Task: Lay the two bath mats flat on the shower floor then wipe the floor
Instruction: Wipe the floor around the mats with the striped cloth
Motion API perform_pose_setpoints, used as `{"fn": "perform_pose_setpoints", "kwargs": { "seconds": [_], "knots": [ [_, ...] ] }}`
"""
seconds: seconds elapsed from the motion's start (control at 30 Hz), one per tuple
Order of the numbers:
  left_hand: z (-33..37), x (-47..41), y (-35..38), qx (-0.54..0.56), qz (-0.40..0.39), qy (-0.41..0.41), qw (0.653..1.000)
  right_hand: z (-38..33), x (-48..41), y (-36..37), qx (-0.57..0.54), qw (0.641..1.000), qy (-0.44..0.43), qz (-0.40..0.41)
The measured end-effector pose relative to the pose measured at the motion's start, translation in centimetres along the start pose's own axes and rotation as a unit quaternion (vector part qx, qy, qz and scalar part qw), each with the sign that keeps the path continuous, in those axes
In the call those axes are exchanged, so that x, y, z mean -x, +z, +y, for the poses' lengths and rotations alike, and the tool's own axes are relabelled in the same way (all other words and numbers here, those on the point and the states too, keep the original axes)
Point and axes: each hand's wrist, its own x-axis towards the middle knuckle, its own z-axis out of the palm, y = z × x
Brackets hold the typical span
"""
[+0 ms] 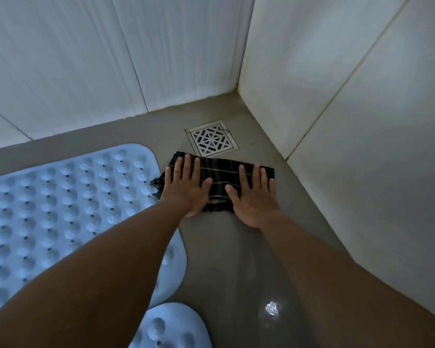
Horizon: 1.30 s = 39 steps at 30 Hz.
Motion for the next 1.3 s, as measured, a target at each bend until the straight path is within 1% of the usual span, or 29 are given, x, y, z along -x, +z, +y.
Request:
{"fn": "perform_pose_setpoints", "kwargs": {
  "seconds": [0.17, 0.33, 0.43, 0.6, 0.7, 1.0, 1.3],
  "knots": [
    [0.2, 0.1, 0.2, -0.007, 0.019, -0.018, 1.0, 1.1, -1.6, -0.9, 0.016, 0.999, -0.051, -0.003],
    [2.3, 0.0, 0.9, 0.027, 0.034, -0.096, 0.994, 3.1, -4.9, -2.1, 0.047, 0.99, -0.129, 0.03],
    [3.2, 0.1, 1.2, 0.044, 0.044, -0.127, 0.99, 3.6, -5.4, -2.2, 0.053, 0.986, -0.152, 0.041],
    [4.9, 1.9, 2.1, 0.054, 0.039, -0.161, 0.985, 4.0, -4.9, -2.4, 0.082, 0.982, -0.169, 0.035],
    [5.9, 3.3, 2.8, 0.052, 0.028, -0.163, 0.985, 4.6, -3.9, -2.2, 0.087, 0.981, -0.17, 0.029],
    [7.3, 6.1, 4.0, 0.041, 0.03, -0.174, 0.983, 6.6, -0.7, -0.9, 0.092, 0.978, -0.183, 0.03],
    [10.2, 10.2, 6.3, 0.058, 0.026, -0.183, 0.981, 9.0, 3.5, 0.5, 0.11, 0.974, -0.197, 0.034]
  ]
}}
